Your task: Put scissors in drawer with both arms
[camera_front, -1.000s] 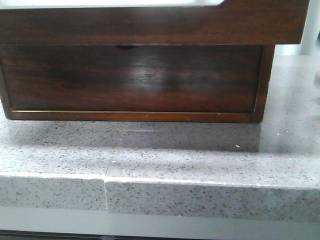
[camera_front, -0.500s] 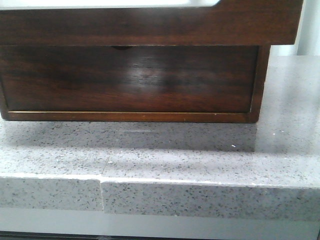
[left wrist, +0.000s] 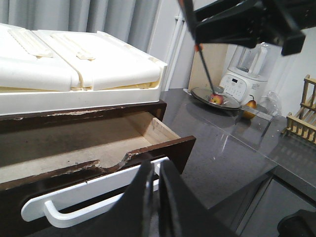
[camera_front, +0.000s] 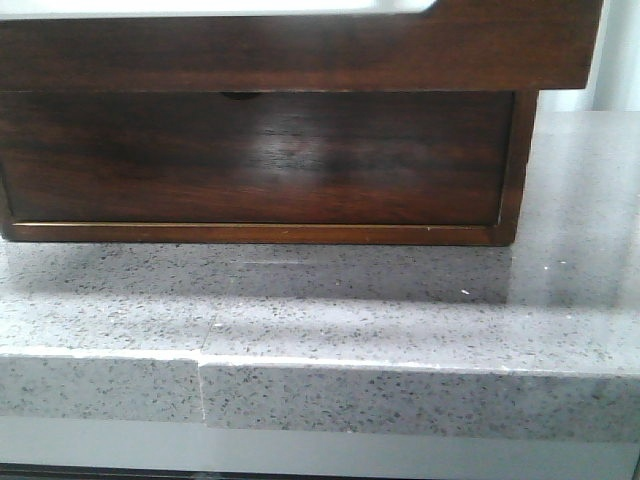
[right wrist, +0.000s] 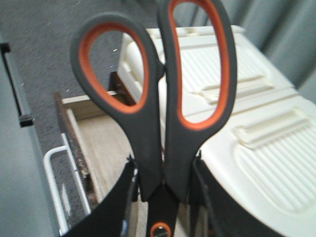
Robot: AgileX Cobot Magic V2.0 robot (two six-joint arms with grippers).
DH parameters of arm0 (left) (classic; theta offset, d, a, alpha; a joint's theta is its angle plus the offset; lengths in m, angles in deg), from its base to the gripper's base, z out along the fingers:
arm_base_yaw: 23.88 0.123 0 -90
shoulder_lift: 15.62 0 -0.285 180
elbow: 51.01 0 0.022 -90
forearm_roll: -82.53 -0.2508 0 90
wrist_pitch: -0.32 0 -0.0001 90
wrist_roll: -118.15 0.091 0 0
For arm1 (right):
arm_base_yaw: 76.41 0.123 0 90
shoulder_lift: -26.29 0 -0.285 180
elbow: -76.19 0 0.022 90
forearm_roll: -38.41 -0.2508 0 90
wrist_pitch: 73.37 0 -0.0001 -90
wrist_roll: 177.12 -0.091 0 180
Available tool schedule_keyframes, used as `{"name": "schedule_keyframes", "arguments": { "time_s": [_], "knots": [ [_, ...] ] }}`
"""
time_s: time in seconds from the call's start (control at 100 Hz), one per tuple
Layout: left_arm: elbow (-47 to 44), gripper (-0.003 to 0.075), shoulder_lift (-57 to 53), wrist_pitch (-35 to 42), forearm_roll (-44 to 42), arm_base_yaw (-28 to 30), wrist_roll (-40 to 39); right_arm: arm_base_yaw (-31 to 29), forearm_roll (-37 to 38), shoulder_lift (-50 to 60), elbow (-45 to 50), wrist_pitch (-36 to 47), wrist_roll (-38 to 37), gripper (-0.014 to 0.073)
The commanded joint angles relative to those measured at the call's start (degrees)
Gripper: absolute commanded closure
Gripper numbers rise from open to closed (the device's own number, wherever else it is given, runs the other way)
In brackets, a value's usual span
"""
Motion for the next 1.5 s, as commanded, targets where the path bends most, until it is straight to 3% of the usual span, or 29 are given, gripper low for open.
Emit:
{"name": "schedule_keyframes", "arguments": {
  "time_s": [0.0,0.19,0.75,0.85,0.98,1.07,1.29,1.36,1.49],
  "knots": [
    [1.6,0.074,0.8,2.9,2.2,-0.5,0.2,4.0,-0.4,-2.4,-1.5,4.0,5.0,0.0664],
    [1.6,0.074,0.8,2.7,2.2,-0.5,0.2,6.5,0.2,-9.6,-1.5,4.0,10.3,0.0664],
    [1.6,0.074,0.8,1.3,2.6,-0.5,0.2,6.4,3.7,-19.4,-1.5,1.4,10.4,0.0648],
    [1.6,0.074,0.8,2.5,2.8,-0.5,0.2,6.4,3.7,-19.5,-1.5,1.3,10.4,0.0543],
    [1.6,0.074,0.8,4.2,3.0,-0.5,0.2,6.3,4.6,-19.5,-1.5,1.8,8.4,0.0247],
    [1.6,0.074,0.8,4.4,3.1,-0.5,0.2,6.3,7.0,-19.5,-1.5,2.0,4.8,0.0181],
    [1.6,0.074,0.8,4.4,3.0,-0.5,0.2,6.3,7.9,-17.9,-1.6,0.4,0.8,0.0219],
    [1.6,0.074,0.8,4.4,2.0,-0.5,0.2,6.3,7.9,-16.4,-1.6,-1.7,-1.1,0.032],
    [1.6,0.074,0.8,4.6,-4.4,-0.5,0.1,6.3,7.0,-12.8,-1.6,-6.2,-3.3,0.0619]
  ]
}}
